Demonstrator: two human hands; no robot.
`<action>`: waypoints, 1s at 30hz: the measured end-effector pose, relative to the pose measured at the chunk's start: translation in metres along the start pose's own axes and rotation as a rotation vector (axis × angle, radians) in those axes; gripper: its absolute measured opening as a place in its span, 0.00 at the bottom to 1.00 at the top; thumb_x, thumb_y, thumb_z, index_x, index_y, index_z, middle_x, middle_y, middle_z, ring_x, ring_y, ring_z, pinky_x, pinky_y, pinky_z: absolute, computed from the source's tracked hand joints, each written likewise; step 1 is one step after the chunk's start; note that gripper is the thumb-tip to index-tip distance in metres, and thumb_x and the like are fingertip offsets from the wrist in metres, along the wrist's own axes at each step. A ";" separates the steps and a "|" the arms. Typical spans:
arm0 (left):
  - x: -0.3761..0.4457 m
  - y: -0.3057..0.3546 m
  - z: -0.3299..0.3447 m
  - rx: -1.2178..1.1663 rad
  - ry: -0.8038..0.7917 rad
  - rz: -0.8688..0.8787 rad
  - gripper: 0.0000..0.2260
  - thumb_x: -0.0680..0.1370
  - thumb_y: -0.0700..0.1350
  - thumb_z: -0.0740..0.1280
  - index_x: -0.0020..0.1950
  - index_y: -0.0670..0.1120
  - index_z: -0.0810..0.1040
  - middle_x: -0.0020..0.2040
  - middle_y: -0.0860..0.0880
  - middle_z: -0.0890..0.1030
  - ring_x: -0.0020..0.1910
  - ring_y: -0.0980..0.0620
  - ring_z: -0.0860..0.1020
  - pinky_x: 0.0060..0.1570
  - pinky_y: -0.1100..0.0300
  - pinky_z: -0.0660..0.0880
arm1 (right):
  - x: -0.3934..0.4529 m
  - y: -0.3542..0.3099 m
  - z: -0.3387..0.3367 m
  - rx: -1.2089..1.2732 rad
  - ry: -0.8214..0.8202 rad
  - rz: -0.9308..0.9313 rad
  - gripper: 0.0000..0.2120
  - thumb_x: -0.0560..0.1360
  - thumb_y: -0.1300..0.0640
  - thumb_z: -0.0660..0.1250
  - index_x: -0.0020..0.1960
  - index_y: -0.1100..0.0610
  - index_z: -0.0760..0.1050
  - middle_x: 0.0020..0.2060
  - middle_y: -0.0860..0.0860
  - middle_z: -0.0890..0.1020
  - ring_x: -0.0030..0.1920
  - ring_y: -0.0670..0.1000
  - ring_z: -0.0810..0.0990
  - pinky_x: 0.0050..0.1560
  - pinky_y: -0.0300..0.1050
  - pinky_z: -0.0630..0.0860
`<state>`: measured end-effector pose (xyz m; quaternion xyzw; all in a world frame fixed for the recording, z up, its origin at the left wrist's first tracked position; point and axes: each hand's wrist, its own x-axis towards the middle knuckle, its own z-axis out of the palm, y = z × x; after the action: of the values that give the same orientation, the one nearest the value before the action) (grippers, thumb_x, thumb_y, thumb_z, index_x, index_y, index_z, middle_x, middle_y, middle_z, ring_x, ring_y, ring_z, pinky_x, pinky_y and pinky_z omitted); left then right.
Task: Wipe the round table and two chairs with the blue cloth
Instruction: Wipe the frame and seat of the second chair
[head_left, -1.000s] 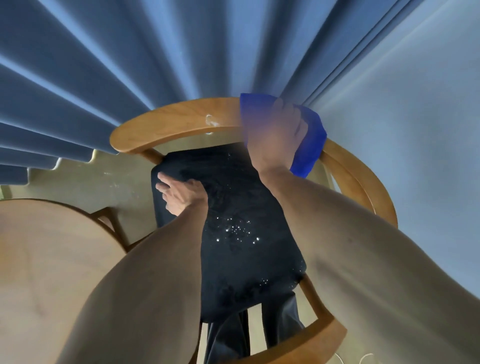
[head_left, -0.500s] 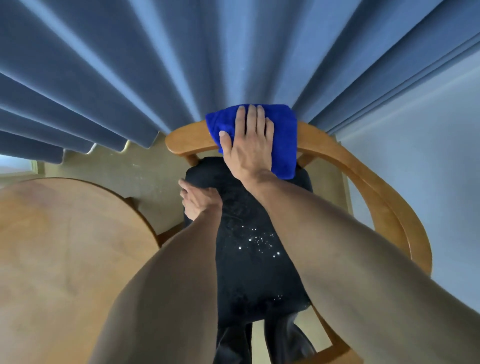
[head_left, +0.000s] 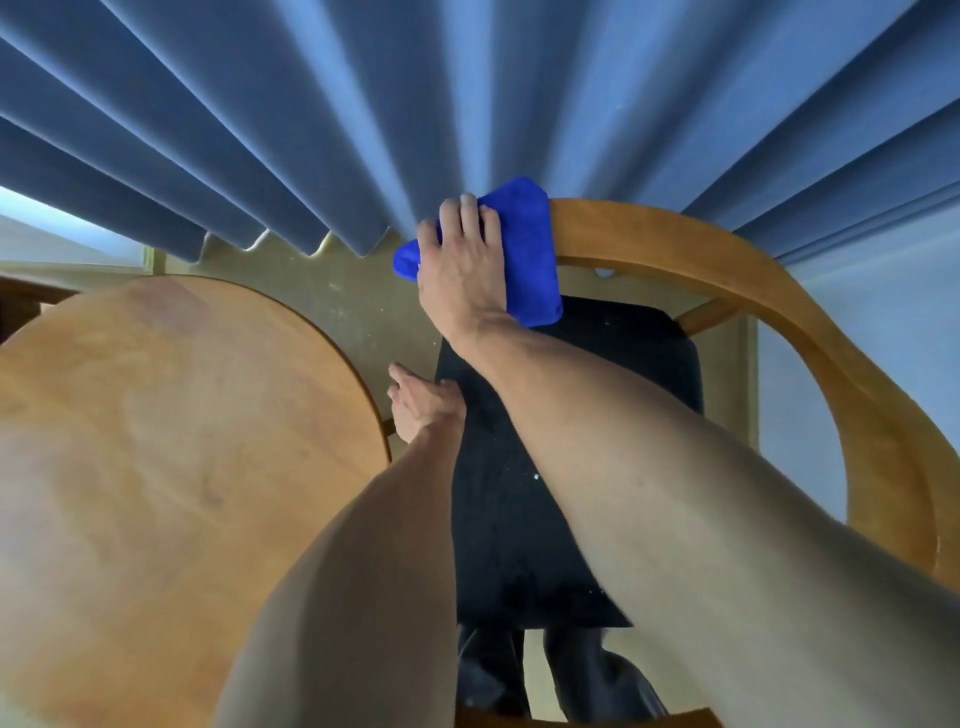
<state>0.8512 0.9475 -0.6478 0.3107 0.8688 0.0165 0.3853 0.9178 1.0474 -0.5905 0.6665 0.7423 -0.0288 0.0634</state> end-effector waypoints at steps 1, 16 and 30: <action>-0.001 -0.004 0.003 0.016 -0.005 -0.003 0.25 0.78 0.44 0.65 0.73 0.43 0.61 0.66 0.39 0.73 0.62 0.39 0.75 0.48 0.52 0.70 | 0.000 0.005 0.002 0.002 0.013 -0.023 0.15 0.76 0.55 0.62 0.61 0.58 0.73 0.61 0.58 0.73 0.68 0.62 0.67 0.68 0.56 0.62; -0.034 0.005 0.048 0.034 -0.038 0.146 0.20 0.78 0.41 0.63 0.69 0.42 0.65 0.64 0.39 0.73 0.60 0.39 0.75 0.51 0.53 0.69 | -0.018 0.067 0.019 0.161 0.145 0.130 0.30 0.80 0.38 0.46 0.75 0.54 0.65 0.72 0.57 0.69 0.74 0.58 0.62 0.70 0.55 0.58; -0.089 0.028 0.087 0.160 -0.050 0.233 0.22 0.78 0.41 0.62 0.72 0.43 0.62 0.66 0.38 0.72 0.61 0.38 0.75 0.51 0.50 0.71 | -0.104 0.225 0.041 0.091 0.134 0.498 0.33 0.79 0.36 0.48 0.76 0.55 0.62 0.73 0.61 0.65 0.74 0.62 0.61 0.71 0.61 0.58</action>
<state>0.9706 0.9028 -0.6423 0.4394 0.8155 -0.0161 0.3763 1.1545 0.9645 -0.6081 0.8314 0.5556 -0.0015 -0.0111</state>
